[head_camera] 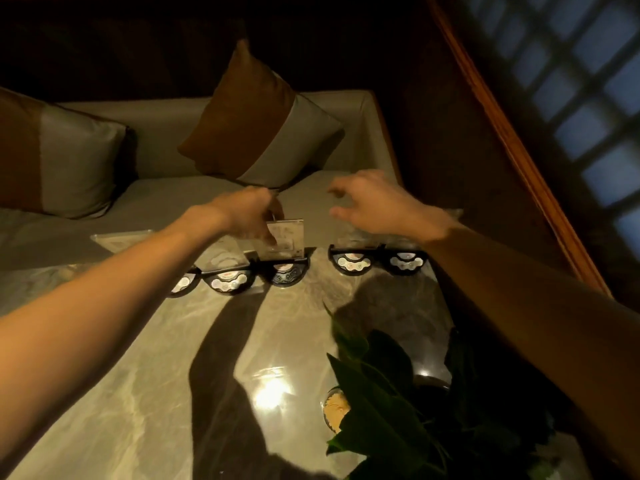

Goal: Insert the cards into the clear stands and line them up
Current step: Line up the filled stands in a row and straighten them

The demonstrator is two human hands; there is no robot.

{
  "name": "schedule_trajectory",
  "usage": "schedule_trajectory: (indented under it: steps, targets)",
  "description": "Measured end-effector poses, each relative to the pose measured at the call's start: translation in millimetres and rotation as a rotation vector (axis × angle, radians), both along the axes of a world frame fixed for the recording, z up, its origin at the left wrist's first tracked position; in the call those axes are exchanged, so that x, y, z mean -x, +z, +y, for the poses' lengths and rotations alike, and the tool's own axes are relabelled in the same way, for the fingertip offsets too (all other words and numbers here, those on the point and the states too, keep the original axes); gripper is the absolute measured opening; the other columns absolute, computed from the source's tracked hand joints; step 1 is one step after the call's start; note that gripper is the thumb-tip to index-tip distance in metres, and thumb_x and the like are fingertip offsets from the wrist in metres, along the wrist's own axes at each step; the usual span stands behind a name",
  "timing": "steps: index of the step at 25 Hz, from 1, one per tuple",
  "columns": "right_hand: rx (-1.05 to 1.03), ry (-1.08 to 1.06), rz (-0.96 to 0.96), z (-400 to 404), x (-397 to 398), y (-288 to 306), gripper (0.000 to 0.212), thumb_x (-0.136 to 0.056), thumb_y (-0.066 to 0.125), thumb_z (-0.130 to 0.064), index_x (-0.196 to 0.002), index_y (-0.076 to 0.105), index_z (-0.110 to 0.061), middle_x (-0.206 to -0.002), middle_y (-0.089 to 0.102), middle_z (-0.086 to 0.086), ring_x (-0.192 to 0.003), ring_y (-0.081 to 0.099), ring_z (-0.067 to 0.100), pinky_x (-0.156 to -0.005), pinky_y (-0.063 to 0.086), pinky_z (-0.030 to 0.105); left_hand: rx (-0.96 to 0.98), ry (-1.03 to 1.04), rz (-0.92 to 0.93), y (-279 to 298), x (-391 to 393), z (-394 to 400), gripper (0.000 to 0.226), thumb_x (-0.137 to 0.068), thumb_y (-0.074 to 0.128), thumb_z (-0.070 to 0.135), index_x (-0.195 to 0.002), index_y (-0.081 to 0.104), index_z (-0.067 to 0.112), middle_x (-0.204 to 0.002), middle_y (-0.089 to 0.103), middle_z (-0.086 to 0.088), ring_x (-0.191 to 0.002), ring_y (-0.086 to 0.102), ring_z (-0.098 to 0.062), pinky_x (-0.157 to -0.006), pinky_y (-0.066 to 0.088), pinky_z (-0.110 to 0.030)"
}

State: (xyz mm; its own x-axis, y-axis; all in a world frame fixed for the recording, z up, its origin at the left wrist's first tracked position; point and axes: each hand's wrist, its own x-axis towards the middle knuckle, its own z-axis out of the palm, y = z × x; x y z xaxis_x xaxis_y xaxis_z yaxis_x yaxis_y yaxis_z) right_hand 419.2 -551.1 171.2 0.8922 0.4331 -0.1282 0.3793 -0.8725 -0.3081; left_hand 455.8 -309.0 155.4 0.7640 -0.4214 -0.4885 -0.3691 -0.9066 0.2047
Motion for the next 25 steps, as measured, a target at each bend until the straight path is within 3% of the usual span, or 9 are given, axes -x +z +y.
schedule_trajectory:
  steps: [2, 4, 7, 9, 12, 17, 25]
  targets:
    - [0.060, 0.075, 0.041, 39.4, -3.9, -9.1, 0.043, -0.097, 0.059, -0.037, -0.137, 0.057, -0.021, -0.127, 0.068, 0.002, -0.125, 0.057, 0.023, -0.112, 0.034, 0.048, -0.053, 0.013, -0.086, -9.4, 4.6, 14.4, 0.040, -0.072, 0.084, 0.033, -0.109, 0.070, 0.028, -0.105, 0.071, 0.004, -0.097, 0.065, -0.022, -0.081, 0.055, -0.039]
    - [0.072, 0.097, 0.059, 64.6, -7.4, -19.6, 0.038, -0.098, 0.058, -0.034, -0.134, 0.060, -0.022, -0.121, 0.070, 0.002, -0.120, 0.059, 0.023, -0.109, 0.035, 0.045, 0.015, 0.034, -0.145, -18.2, 7.6, 22.8, 0.029, -0.077, 0.079, 0.024, -0.105, 0.072, 0.023, -0.103, 0.073, -0.002, -0.095, 0.066, -0.025, -0.079, 0.055, -0.039]
    - [0.061, 0.106, 0.075, 77.8, -11.3, -30.2, 0.024, -0.099, 0.056, -0.028, -0.116, 0.070, -0.020, -0.105, 0.073, 0.004, -0.099, 0.065, 0.022, -0.083, 0.041, 0.033, 0.133, 0.068, -0.180, -22.9, 11.6, 26.8, 0.011, -0.087, 0.070, 0.017, -0.097, 0.074, 0.016, -0.095, 0.073, -0.008, -0.086, 0.063, -0.025, -0.072, 0.046, -0.034]
    - [0.026, 0.086, 0.085, 72.4, -13.4, -30.9, 0.020, -0.099, 0.056, -0.027, -0.110, 0.073, -0.020, -0.099, 0.072, 0.001, -0.086, 0.062, 0.015, -0.069, 0.038, 0.026, 0.203, 0.094, -0.211, -24.5, 11.9, 26.1, 0.010, -0.089, 0.069, 0.016, -0.096, 0.075, 0.016, -0.095, 0.074, -0.009, -0.088, 0.065, -0.027, -0.073, 0.047, -0.034]
    - [0.006, 0.037, 0.088, 58.3, -14.8, -27.8, 0.020, -0.099, 0.058, -0.028, -0.109, 0.074, -0.021, -0.090, 0.066, -0.008, -0.082, 0.058, 0.011, -0.058, 0.032, 0.018, 0.282, 0.115, -0.206, -24.1, 11.4, 18.2, 0.014, -0.089, 0.071, 0.017, -0.101, 0.077, 0.018, -0.098, 0.076, -0.007, -0.095, 0.069, -0.024, -0.077, 0.052, -0.034]
    - [0.094, 0.039, 0.074, 46.8, -16.1, -28.2, 0.023, -0.100, 0.055, -0.028, -0.112, 0.073, -0.021, -0.100, 0.075, 0.002, -0.088, 0.065, 0.020, -0.075, 0.049, 0.033, 0.314, 0.101, -0.192, -29.4, 7.6, 2.2, 0.015, -0.090, 0.071, 0.016, -0.103, 0.076, 0.018, -0.098, 0.076, -0.004, -0.093, 0.067, -0.019, -0.073, 0.044, -0.030]
    - [0.113, 0.019, 0.057, 34.9, -15.4, -28.3, 0.023, -0.100, 0.054, -0.026, -0.113, 0.072, -0.021, -0.101, 0.075, 0.004, -0.094, 0.068, 0.023, -0.082, 0.055, 0.041, 0.329, 0.069, -0.212, -32.0, 4.0, -9.6, 0.018, -0.092, 0.068, 0.018, -0.108, 0.075, 0.019, -0.103, 0.075, -0.008, -0.096, 0.068, -0.023, -0.072, 0.044, -0.029]
